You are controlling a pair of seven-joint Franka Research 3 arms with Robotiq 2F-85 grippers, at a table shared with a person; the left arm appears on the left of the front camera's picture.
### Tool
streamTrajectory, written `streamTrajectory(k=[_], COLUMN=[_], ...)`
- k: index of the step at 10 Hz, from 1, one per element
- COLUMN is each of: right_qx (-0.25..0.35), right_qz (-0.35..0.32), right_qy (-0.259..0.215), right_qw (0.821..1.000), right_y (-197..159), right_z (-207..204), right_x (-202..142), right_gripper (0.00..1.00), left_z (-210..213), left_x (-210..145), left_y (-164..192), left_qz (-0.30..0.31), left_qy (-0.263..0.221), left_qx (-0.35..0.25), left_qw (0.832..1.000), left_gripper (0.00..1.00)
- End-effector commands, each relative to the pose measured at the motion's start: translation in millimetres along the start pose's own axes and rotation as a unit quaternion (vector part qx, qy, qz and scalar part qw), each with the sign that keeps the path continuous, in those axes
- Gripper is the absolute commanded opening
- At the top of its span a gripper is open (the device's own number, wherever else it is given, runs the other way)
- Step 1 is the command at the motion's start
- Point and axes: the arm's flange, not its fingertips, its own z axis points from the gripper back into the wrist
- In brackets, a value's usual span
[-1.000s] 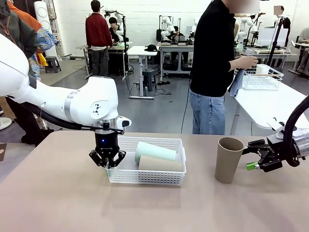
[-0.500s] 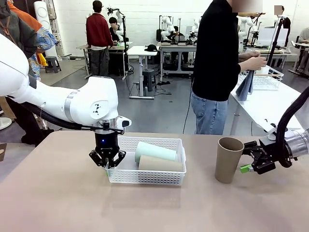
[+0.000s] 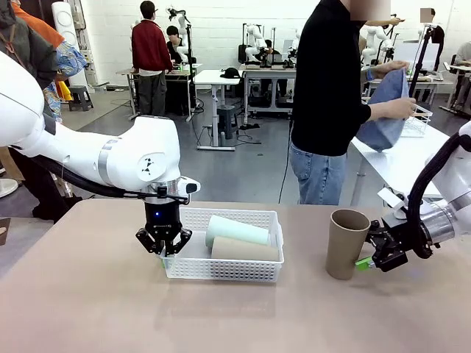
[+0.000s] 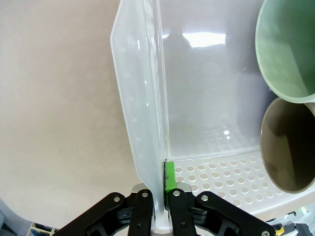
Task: Clean and organize the cups into the basket.
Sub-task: Pick up the Reusable plastic cup from the right side of the table and stack it inside the Organizing basket in the center of the table.
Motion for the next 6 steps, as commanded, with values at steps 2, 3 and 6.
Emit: streamTrajectory(k=[2,3,6], right_qx=[0.011,0.016,0.056], right_qz=[0.008,0.011,0.041], right_qy=[0.015,0.015,-0.021], right_qw=[1.000,1.000,0.997], right_y=[-1.9,-1.7,1.4], right_z=[-19.8,-25.6,-29.0], right_x=[-3.7,-3.3,-2.7], right_gripper=[1.00,1.00,0.79], left_z=[-2.7,-2.7,-2.7], left_x=[-1.5,-1.5,-1.5], left_y=[0.7,0.7,0.7], left_qz=[-0.001,-0.001,-0.001], left_qy=[0.002,0.002,0.002], left_qx=[0.002,0.002,0.002], left_qw=[1.000,1.000,1.000], left_gripper=[0.00,0.00,0.00])
